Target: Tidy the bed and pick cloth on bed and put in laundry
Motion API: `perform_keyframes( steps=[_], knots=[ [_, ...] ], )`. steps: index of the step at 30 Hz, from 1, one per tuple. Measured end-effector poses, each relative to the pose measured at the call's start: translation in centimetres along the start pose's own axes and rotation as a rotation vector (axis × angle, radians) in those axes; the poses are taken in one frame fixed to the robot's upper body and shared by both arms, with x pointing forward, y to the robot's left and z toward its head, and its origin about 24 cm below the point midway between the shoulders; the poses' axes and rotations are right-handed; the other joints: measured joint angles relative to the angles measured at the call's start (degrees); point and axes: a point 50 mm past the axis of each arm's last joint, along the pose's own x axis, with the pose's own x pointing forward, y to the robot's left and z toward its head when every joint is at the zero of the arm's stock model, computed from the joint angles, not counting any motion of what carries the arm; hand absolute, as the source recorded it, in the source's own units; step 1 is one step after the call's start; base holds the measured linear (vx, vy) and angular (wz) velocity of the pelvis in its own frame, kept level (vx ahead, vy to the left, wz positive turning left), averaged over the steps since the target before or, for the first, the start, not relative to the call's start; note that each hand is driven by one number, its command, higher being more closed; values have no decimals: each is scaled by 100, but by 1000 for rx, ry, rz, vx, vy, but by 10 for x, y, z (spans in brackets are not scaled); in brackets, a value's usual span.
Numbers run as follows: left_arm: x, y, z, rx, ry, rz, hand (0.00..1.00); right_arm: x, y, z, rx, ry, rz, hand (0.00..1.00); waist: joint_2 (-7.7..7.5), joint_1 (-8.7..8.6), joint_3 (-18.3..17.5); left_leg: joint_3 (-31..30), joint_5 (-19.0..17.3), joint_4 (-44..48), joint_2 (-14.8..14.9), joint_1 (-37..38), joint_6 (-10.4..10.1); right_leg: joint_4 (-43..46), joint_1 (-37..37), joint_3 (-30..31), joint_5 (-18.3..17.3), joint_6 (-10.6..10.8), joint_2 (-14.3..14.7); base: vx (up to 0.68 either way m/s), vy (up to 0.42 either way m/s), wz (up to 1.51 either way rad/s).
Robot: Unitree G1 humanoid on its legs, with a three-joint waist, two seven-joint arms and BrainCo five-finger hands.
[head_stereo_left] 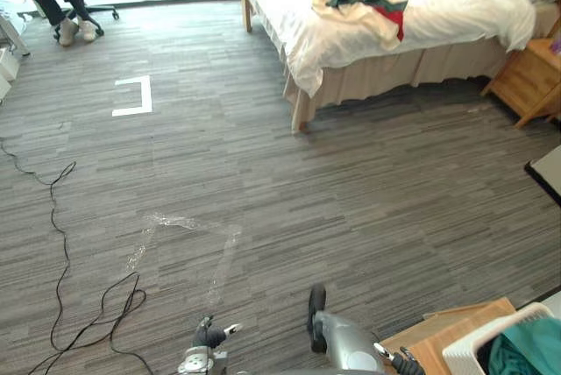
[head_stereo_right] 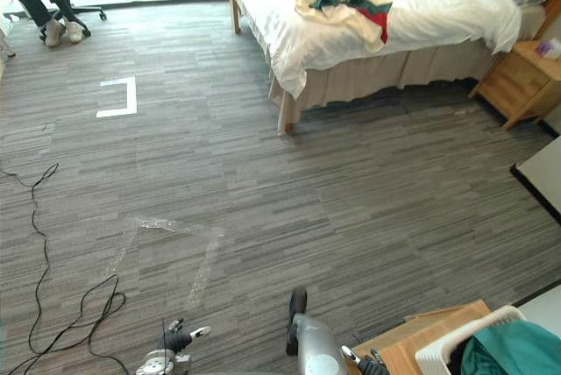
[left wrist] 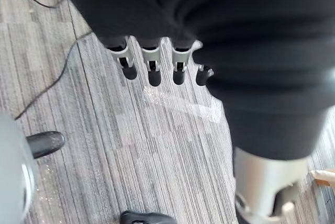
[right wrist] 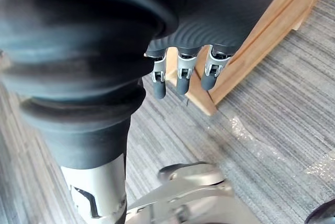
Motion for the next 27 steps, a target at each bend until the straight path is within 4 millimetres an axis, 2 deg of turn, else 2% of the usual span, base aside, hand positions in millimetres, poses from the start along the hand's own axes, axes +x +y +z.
perform_keyframes(
  steps=[1,2,3,4,5,6,7,8,9,10,12,14,15,16,17,18,19,20,21,22,23,24,25,26,27],
  knots=[
    [-1,-3,-1,-24,6,0,0,0,-4,1,23,-4,-16,0,122,-13,3,34,326,487,220,-42,-254,265,63,-59,-227,-330,187,666,-492,-47],
    [-1,-4,-2,-45,9,1,0,0,-6,2,24,-8,-21,0,172,-40,15,-46,516,1258,425,-267,-394,297,209,-58,-430,-367,341,536,-425,-54],
    [-1,-4,-2,-69,10,4,0,0,-7,2,29,-8,-24,0,187,-47,22,-242,910,2260,611,-603,-364,247,424,6,-576,-428,463,438,-256,-59],
    [-1,-1,-3,-91,13,13,0,-1,-8,1,29,-6,-27,0,213,-46,41,-521,1589,3297,792,-998,-270,96,734,179,-664,-542,629,533,-218,-86],
    [-1,0,-4,-107,12,19,0,0,-9,5,17,-22,-24,0,225,-22,109,-762,1647,4795,953,-1550,-255,-122,1164,406,-753,-628,877,521,-170,-95],
    [-1,2,-2,-121,4,27,0,0,-9,7,12,-26,-22,0,223,25,145,-772,1611,5388,993,-1759,-229,-225,1386,558,-790,-684,977,495,-122,-127],
    [-1,5,2,-134,-19,41,0,0,-7,7,8,-26,-14,0,161,108,202,-715,1390,6115,1017,-2084,-97,-416,1818,869,-875,-770,1096,517,-130,-136],
    [-2,8,4,-143,-41,50,0,0,-5,7,-6,-22,-4,0,131,127,187,-613,1187,6318,969,-2427,92,-619,2185,1139,-960,-820,1137,498,-116,-132],
    [-2,9,6,-147,-55,52,0,1,-5,8,-13,-24,-1,0,135,160,188,-538,1072,6273,953,-2604,132,-704,2321,1301,-986,-835,1154,487,-102,-126],
    [-2,9,11,-160,-83,57,0,2,-3,12,-24,-32,6,0,148,253,194,-377,880,5955,932,-2948,229,-860,2533,1604,-1029,-756,1176,435,-49,-115],
    [-3,10,16,-169,-112,62,0,3,-3,13,-26,-27,5,0,151,317,195,-300,635,4917,788,-3354,256,-1117,2875,1818,-1098,-567,1165,445,-3,-88],
    [-3,7,20,-155,-132,50,0,4,1,16,-40,-36,22,0,98,368,189,-171,656,2183,222,-3419,238,-1438,3311,1945,-1228,-426,1073,484,58,-31],
    [-3,5,20,-150,-134,44,0,5,3,19,-42,-43,26,0,104,376,188,-97,721,1513,84,-3425,206,-1516,3389,1975,-1259,-386,1064,538,85,-9],
    [-3,2,23,-139,-143,31,0,6,5,24,-52,-56,32,0,144,392,174,84,858,716,-93,-3602,307,-1649,3561,2014,-1293,-351,1072,438,93,-9],
    [-3,1,24,-134,-148,26,0,7,6,27,-54,-65,36,0,153,408,169,197,857,587,-164,-3697,310,-1709,3651,2024,-1327,-348,1074,559,153,-20],
    [-3,0,25,-129,-152,20,0,8,7,32,-57,-79,41,0,186,427,149,380,845,533,-295,-3790,338,-1766,3856,2045,-1412,-220,1084,737,246,-30],
    [-3,-2,23,-121,-142,13,0,8,6,30,-55,-77,38,0,220,414,102,488,979,464,-397,-3791,569,-1636,4052,2070,-1601,-81,1088,775,265,-47],
    [-4,-4,18,-115,-123,6,0,6,3,25,-55,-66,31,0,263,415,-18,519,1229,416,-508,-3684,1023,-1081,4020,2110,-2002,28,1131,845,288,-49],
    [-3,-4,16,-114,-117,7,0,6,3,24,-55,-63,29,0,242,418,-60,498,1602,447,-530,-3590,1471,-604,3940,2124,-2242,98,1127,698,218,-41],
    [-2,4,15,-84,-106,17,0,5,3,16,-45,-30,26,0,46,360,-129,497,1799,462,-702,-3305,1612,720,3577,1884,-2511,444,955,675,196,-17],
    [-1,7,14,-63,-102,17,0,4,2,11,-37,-16,22,0,-46,349,-159,440,1716,388,-822,-3142,1597,1509,3248,1731,-2415,650,850,613,187,14],
    [-1,6,14,-30,-98,4,0,1,1,1,-24,8,16,0,-147,317,-161,272,1513,279,-986,-2871,1588,3013,2614,1604,-1967,1370,614,591,186,53],
    [0,7,13,-5,-85,-1,0,0,2,-3,-10,22,12,0,-187,268,-139,95,1338,273,-1115,-2602,1584,3968,2171,1295,-2089,1190,292,591,177,77],
    [1,6,12,6,-69,-5,0,0,0,-3,-3,27,5,0,-157,226,-94,-98,1251,223,-1167,-2296,1555,4261,1983,1023,-2267,1062,41,590,115,77],
    [2,5,12,13,-61,-10,0,0,-1,-3,-3,26,2,0,-127,199,-44,-235,1230,153,-1174,-2071,1546,4246,1934,872,-2389,951,-84,544,47,80]
  ],
)
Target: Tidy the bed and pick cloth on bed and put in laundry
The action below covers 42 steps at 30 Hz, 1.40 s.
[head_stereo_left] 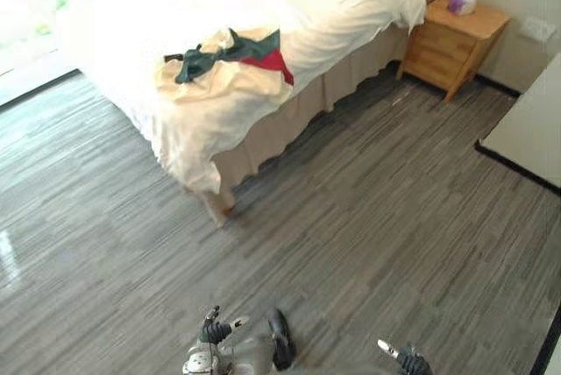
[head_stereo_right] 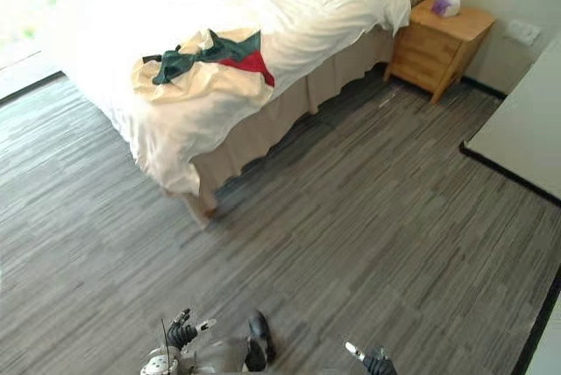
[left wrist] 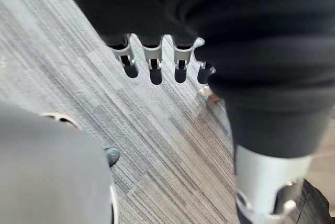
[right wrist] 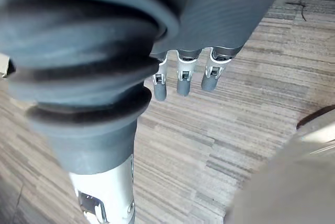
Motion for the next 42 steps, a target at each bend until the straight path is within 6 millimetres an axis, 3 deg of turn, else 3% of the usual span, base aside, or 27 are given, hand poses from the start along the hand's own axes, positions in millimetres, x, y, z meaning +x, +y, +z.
perform_keyframes(
  steps=[2,4,5,6,8,9,10,11,14,17,19,20,21,22,24,25,26,27,29,30,31,32,35,37,40,41,42],
  knots=[
    [0,-2,-3,2,14,-3,0,1,-3,7,-7,-29,-5,0,166,-44,71,-427,-5,-197,130,678,-13,-1008,-164,-362,-286,-325,-265,527,-33,89],
    [0,-1,-2,-11,10,2,0,1,-4,8,-7,-36,-6,0,226,-49,50,-638,-134,-219,297,838,-219,-2367,-381,-205,-204,-266,-247,396,-152,100],
    [0,0,0,-20,4,6,0,1,-3,8,-5,-36,-4,0,202,-50,12,-777,-322,-258,390,857,-415,-3358,-569,98,66,-192,-244,392,-208,108],
    [0,0,1,-21,2,8,0,1,-2,8,-3,-36,-4,0,189,-55,2,-862,-449,-303,434,862,-458,-3873,-686,337,283,-191,-246,437,-268,105],
    [-2,0,-6,-59,23,33,0,1,3,6,7,-27,6,0,29,14,-29,-1143,-717,-295,517,923,-725,-5075,-1042,1281,1073,-196,-353,461,-364,66],
    [-2,0,-6,-64,24,34,0,1,3,6,7,-27,6,0,29,15,-29,-1146,-722,-292,525,928,-731,-5085,-1050,1296,1082,-194,-351,456,-449,51],
    [-3,5,-11,-132,40,71,0,-1,3,-1,16,-13,4,0,-68,23,-85,-1304,-1071,-81,667,1011,-1001,-5135,-1091,1599,1212,-121,-361,468,-507,50],
    [-5,6,-17,-174,58,89,0,-2,1,-1,13,-12,0,0,-1,40,-130,-1358,-1329,3,931,1200,-1137,-4626,-1138,1459,1684,18,-206,556,-602,60],
    [-10,-13,-23,-228,79,60,0,-2,-12,5,-15,-32,-31,0,383,25,-270,-1142,-1235,265,1379,1288,-1304,-3794,-1206,1017,1517,-100,70,433,-424,55],
    [-9,-9,-15,-254,37,84,0,-2,-13,25,4,-124,-61,0,378,1,-244,-970,-760,2157,1693,349,-1043,-3738,-688,353,1089,-329,-120,325,-413,108],
    [-12,-2,-21,-261,45,122,0,-9,-16,61,34,-298,-97,0,318,18,-224,445,-719,3176,2150,152,-982,-4221,77,10,1044,-427,-175,222,-291,60],
    [-12,0,-22,-257,45,132,0,-11,-16,75,45,-355,-112,0,293,11,-231,791,-720,3156,2150,153,-979,-4308,199,-46,1030,-444,-209,179,-199,34],
    [-12,-1,-21,-242,42,134,0,-16,-19,104,66,-475,-143,0,283,12,-228,1387,-737,2930,2064,94,-996,-4490,349,-147,1027,-439,-249,157,-106,40],
    [-11,-1,-19,-220,34,124,0,-22,-22,134,77,-582,-169,0,283,6,-227,1762,-738,2467,1841,-63,-999,-4645,397,-273,1036,-427,-258,154,-61,45],
    [-11,0,-18,-193,28,115,0,-33,-36,165,71,-699,-243,0,262,-14,-213,2136,-684,1488,1422,-230,-1042,-4794,521,-574,1111,-415,-259,163,41,74],
    [-11,-1,-17,-178,26,107,0,-42,-50,184,64,-764,-307,0,290,-33,-198,2272,-309,733,1182,-207,-998,-4743,595,-772,1126,-367,-204,176,74,84],
    [-10,-1,-17,-176,25,105,0,-45,-55,193,57,-786,-336,0,267,-21,-182,2307,-249,518,1106,-74,-611,-4701,639,-786,1104,-336,-183,191,97,63],
    [-10,0,-15,-173,16,108,0,-50,-58,210,47,-826,-368,0,240,-13,-165,2188,-207,183,939,100,-509,-4681,713,-772,1096,-325,-208,146,93,37],
    [-9,5,-12,-133,0,102,0,-67,-57,261,-22,-964,-429,0,40,-45,-91,1985,-147,-357,588,381,-419,-4318,745,-798,892,-219,-398,155,129,43],
    [-9,3,-12,-123,2,95,0,-72,-56,273,-29,-1000,-438,0,45,-94,-70,1898,-157,-463,534,464,-409,-3999,675,-780,856,-169,-456,135,110,69],
    [-9,1,-13,-87,3,75,0,-81,-51,295,-44,-1058,-456,0,104,-173,-39,1681,-197,-604,492,609,-401,-3044,384,-672,886,-146,-569,116,68,88],
    [-9,-1,-11,-57,-6,52,0,-87,-47,308,-79,-1088,-479,0,79,-158,-7,1467,-233,-622,465,768,-355,-1951,-32,-392,1039,-61,-675,157,51,95],
    [-6,1,-6,-3,-11,35,0,-95,-26,327,-198,-1137,-474,0,25,-143,53,1059,-280,-534,503,881,-316,-1032,-507,23,733,-142,-716,159,-45,99],
    [-4,1,-3,16,-13,30,0,-106,-9,346,-287,-1203,-477,0,8,-131,49,578,-259,-458,544,851,-381,-1902,-656,51,560,-255,-723,210,-167,114],
    [-4,-1,-2,12,-18,25,0,-119,-16,362,-348,-1236,-545,0,17,-146,37,38,-239,-383,598,709,-533,-3428,-547,740,630,-245,-544,189,-211,113],
    [-4,2,-1,16,-28,31,0,-122,-20,366,-384,-1240,-581,0,-70,-141,10,-137,-252,-356,544,679,-724,-4269,-428,1123,1079,-207,-539,160,-273,85],
    [-4,6,0,25,-33,39,0,-123,-20,366,-399,-1240,-591,0,-169,-137,-14,-181,-275,-358,478,689,-781,-4463,-424,1206,1422,-207,-611,218,-393,58]
  ],
)
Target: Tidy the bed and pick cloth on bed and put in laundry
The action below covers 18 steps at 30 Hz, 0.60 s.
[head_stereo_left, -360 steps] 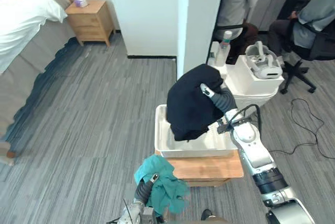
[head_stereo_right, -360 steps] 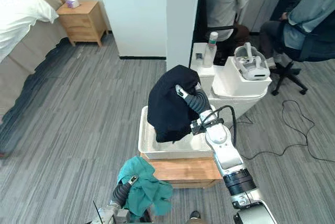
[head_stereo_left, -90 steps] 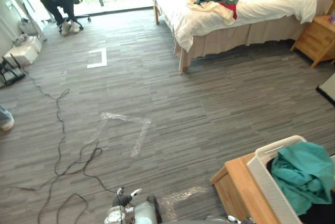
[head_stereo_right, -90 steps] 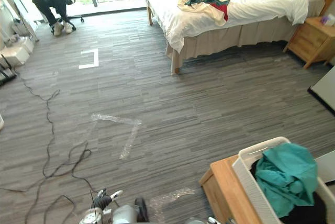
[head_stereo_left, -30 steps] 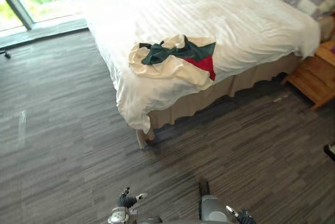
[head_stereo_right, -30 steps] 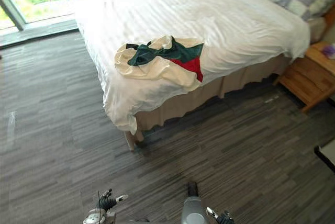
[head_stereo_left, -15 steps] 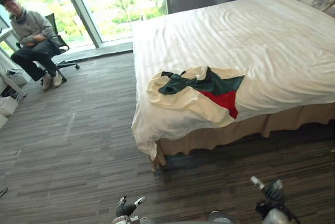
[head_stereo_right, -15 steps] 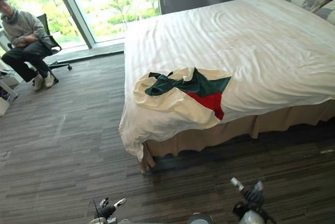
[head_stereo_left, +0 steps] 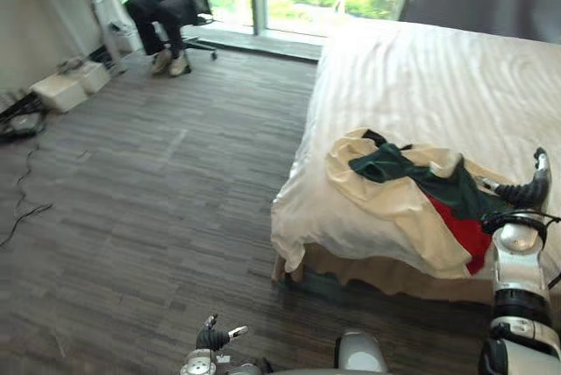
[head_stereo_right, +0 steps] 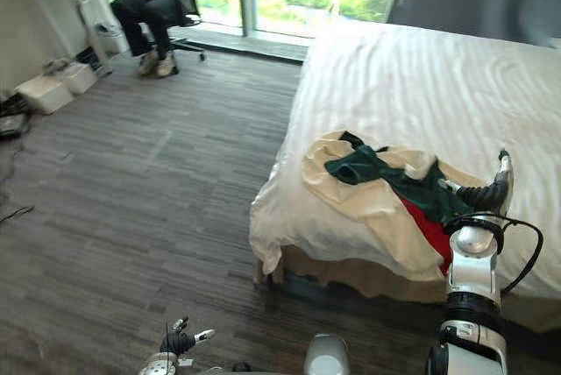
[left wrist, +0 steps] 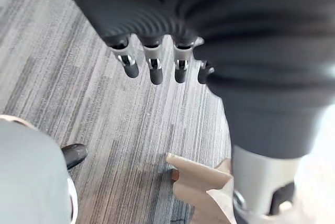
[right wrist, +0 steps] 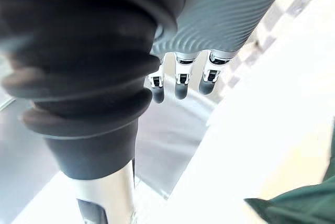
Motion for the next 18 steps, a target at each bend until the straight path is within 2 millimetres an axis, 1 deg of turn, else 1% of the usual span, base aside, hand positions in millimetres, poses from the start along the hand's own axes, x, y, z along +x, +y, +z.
perform_keyframes(
  steps=[1,2,3,4,5,7,8,9,10,12,14,15,16,18],
  knots=[
    [0,11,-1,30,-8,21,0,2,2,3,-20,-8,5,0,-241,9,-7,-11,-35,-52,-159,85,-115,-65,31,73,122,456,-192,174,-378,8],
    [-1,5,-2,42,-2,7,0,6,3,8,-43,-27,11,0,-52,-8,-29,24,-53,-62,-25,98,-228,-121,1,48,95,496,-64,180,-360,-11],
    [-3,-1,-6,43,1,-10,0,8,5,13,-60,-43,19,0,96,-30,-71,139,-64,-85,135,53,-286,-283,-14,38,121,418,89,176,-281,-36],
    [-5,-8,-6,43,-4,-28,0,11,5,16,-88,-56,32,0,280,-21,-68,244,-69,-108,305,69,-344,-398,4,71,205,405,248,178,-220,-40],
    [-6,-15,-5,45,-11,-47,0,14,6,15,-135,-58,58,0,451,-31,-44,321,-93,-120,477,84,-453,-483,26,61,283,417,415,160,-208,-34],
    [-7,-20,-5,39,-17,-58,0,18,8,9,-173,-31,82,0,574,-46,-6,323,-77,-121,655,68,-569,-521,27,12,308,395,579,92,-159,-7],
    [-7,-22,-3,46,-26,-65,0,22,8,11,-176,-27,83,0,613,-86,53,278,-47,-126,684,22,-589,-529,12,-63,310,393,610,58,-120,14],
    [-7,-23,-2,49,-31,-69,0,25,8,14,-177,-32,84,0,671,-124,92,243,-41,-123,683,-4,-591,-529,12,-98,311,391,606,11,-71,29],
    [-6,-25,1,57,-48,-79,0,31,7,22,-180,-46,90,0,719,-176,183,161,-22,-108,681,-96,-609,-541,-29,-157,317,382,562,-33,-26,34],
    [-5,-28,7,69,-72,-91,0,34,7,23,-184,-46,101,0,803,-170,287,71,1,-68,646,-257,-604,-669,-46,-257,376,323,496,-38,-6,33],
    [-4,-32,12,92,-90,-110,0,31,17,19,-193,-27,155,0,935,-140,355,-18,45,-54,612,-437,-575,-843,-70,-360,448,293,438,-24,1,26],
    [-4,-32,13,95,-93,-112,0,29,20,18,-187,-23,171,0,964,-142,370,-30,54,-56,609,-470,-577,-843,-95,-382,451,292,424,-12,-2,20],
    [-4,-33,14,98,-96,-117,0,26,28,16,-188,-15,205,0,1024,-147,399,-41,68,-61,607,-524,-587,-841,-135,-402,453,293,414,2,-2,10],
    [-4,-34,16,103,-104,-120,0,20,40,15,-172,-10,242,0,1072,-162,499,-33,68,-63,608,-530,-588,-841,-146,-404,455,297,414,3,-1,2]
  ],
)
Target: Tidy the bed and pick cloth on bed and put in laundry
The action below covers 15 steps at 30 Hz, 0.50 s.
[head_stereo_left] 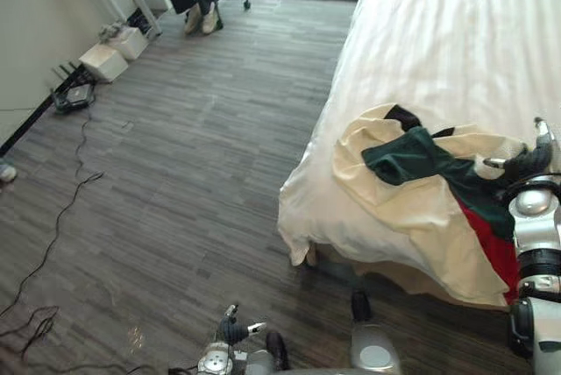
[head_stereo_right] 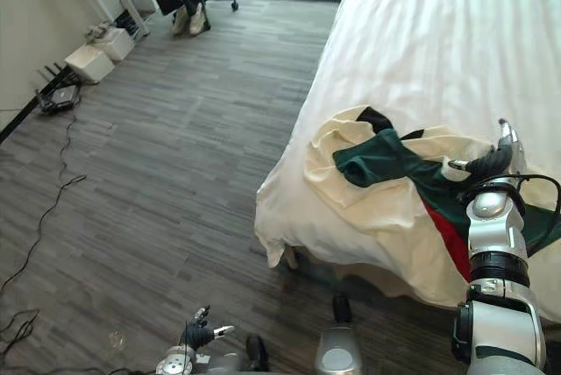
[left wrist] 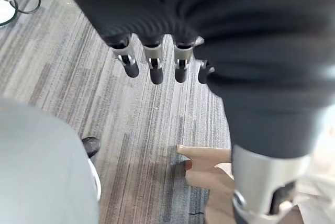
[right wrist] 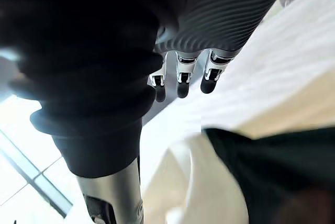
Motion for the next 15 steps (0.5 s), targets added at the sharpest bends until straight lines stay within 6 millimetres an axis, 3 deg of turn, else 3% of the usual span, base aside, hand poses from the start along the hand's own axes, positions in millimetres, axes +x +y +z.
perform_keyframes(
  steps=[4,7,8,11,15],
  knots=[
    [1,0,2,17,-8,-7,0,-7,23,4,8,-14,71,0,60,-27,103,25,0,-9,-14,-131,-1,4,-153,19,23,21,-14,0,0,0],
    [3,2,7,22,-23,-10,0,-6,22,9,20,-40,63,0,82,-27,240,35,5,0,-38,-226,-3,12,-255,36,39,23,-35,0,0,0],
    [4,3,10,36,-32,-21,0,-3,20,13,27,-61,55,100,93,-55,343,48,15,1,-45,-267,0,17,-307,51,45,20,-40,0,0,0],
    [7,5,16,69,-50,-34,0,6,13,27,57,-98,35,100,148,-164,437,65,67,-14,-61,-440,-8,27,-503,76,84,11,-49,0,0,0],
    [11,5,29,79,-90,-50,0,17,-6,33,48,-104,3,100,290,-168,541,63,166,-123,-60,-438,-48,31,-542,57,93,1,-40,-8,-9,1]
  ],
)
